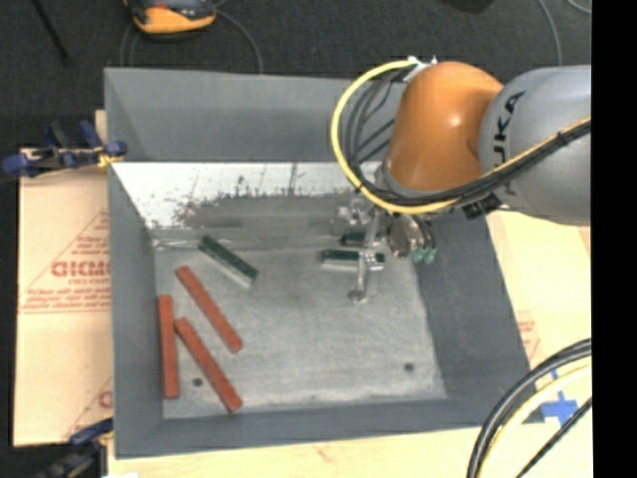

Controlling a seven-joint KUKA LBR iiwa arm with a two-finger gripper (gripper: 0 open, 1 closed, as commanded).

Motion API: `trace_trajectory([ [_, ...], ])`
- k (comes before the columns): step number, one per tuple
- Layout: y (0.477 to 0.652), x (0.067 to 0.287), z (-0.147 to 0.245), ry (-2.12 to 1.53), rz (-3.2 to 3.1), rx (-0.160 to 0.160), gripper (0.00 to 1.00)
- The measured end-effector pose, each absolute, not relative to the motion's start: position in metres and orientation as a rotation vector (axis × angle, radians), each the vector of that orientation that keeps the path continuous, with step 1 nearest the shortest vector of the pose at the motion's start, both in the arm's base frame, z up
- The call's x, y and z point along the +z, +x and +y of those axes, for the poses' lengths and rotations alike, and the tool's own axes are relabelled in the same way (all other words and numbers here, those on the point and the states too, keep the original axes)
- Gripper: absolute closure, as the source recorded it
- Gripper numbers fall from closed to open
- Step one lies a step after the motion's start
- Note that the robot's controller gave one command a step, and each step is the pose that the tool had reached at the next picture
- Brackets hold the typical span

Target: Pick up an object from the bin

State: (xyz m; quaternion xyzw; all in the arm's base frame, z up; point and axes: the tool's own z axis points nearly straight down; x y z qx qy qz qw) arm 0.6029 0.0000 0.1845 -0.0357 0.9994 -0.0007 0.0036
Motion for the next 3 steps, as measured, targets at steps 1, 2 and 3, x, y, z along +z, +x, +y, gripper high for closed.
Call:
trace_trajectory([
  [1, 0.618, 0.155, -0.004, -0.113, 3.129, 0.002, 0.0],
  [2, 0.63, 0.104, -0.014, -0.152, 3.126, -0.003, 0.0],
  [3, 0.623, 0.074, -0.043, -0.099, 3.13, -0.002, 1.0],
])
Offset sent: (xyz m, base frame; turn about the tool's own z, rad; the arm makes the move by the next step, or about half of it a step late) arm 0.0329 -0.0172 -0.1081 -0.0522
